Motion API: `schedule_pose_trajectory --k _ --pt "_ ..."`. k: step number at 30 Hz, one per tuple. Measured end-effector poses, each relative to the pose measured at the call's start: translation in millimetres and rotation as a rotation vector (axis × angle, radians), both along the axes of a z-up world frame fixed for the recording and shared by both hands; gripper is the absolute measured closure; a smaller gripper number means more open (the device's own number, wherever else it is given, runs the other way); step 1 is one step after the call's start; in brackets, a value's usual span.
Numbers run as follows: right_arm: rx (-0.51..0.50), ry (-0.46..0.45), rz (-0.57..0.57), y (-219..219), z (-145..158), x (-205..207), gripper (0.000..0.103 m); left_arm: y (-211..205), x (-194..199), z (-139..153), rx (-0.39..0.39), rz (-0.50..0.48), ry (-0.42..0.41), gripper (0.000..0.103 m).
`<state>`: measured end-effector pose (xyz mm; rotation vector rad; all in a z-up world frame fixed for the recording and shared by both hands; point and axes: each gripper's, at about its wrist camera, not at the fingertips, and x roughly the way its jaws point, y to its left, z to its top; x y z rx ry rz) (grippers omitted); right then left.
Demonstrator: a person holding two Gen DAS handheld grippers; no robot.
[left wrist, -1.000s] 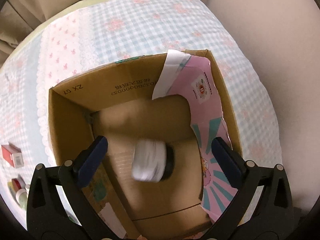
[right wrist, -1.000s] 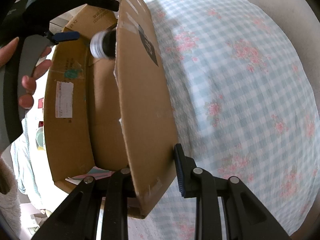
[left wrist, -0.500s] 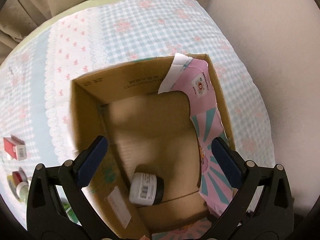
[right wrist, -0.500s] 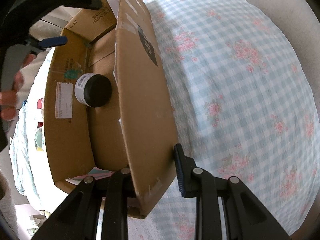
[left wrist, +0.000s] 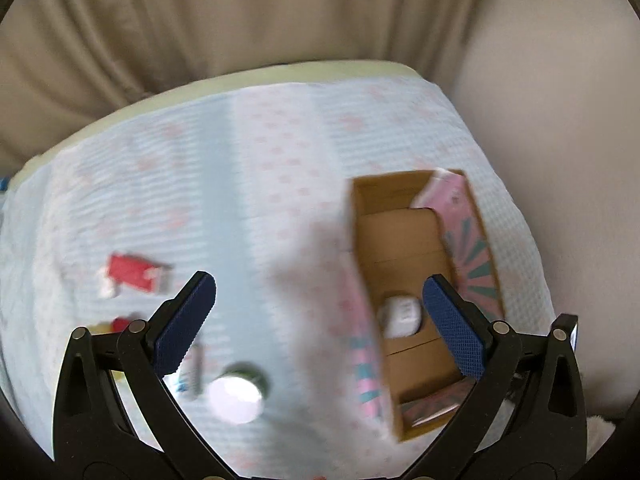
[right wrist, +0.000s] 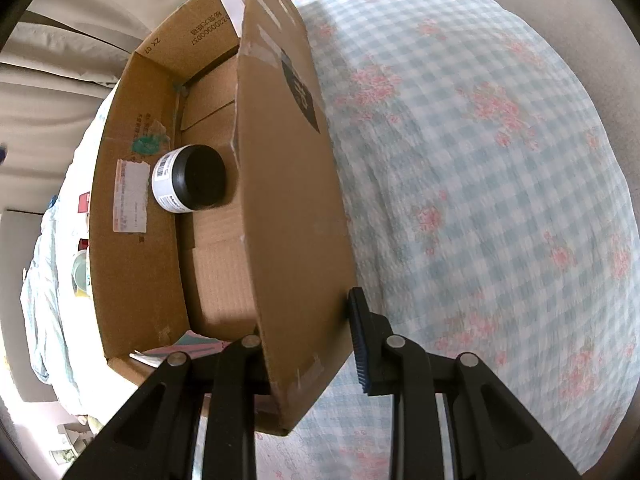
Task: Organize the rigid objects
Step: 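Move the left tool back over the remaining jars, then grasp the white-lidded green jar with the left gripper and lift it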
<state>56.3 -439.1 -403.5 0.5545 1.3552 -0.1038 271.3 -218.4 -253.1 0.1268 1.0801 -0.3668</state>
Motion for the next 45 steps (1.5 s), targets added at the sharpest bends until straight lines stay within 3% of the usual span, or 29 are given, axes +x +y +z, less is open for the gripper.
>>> schedule_pose_trajectory --k 6,14,21,34,43,45 --pt "-0.008 0.004 0.01 5.4 -2.2 1.8 0.079 103.9 -8.1 -7.1 0.026 0.141 -0.013 0.0" --pt "-0.019 0.003 0.0 11.4 -3.7 3.3 0.079 191.2 -30.4 -70.5 0.046 0.238 0.068 0.0" --pt "-0.034 -0.019 -0.001 14.7 -1.0 1.0 0.08 192.2 -56.5 -126.4 0.056 0.2 0.09 0.0" --pt "-0.046 -0.036 -0.004 20.8 -0.6 -6.8 0.08 137.7 -115.2 -207.6 -0.032 0.108 -0.011 0.0" --pt "-0.045 -0.047 -0.001 24.0 -0.3 -10.4 0.08 113.2 -103.7 -238.0 0.002 0.089 -0.078 0.0" --pt "-0.042 -0.049 -0.005 21.3 -0.1 -10.6 0.079 113.9 -99.4 -242.1 0.001 0.099 -0.083 0.006"
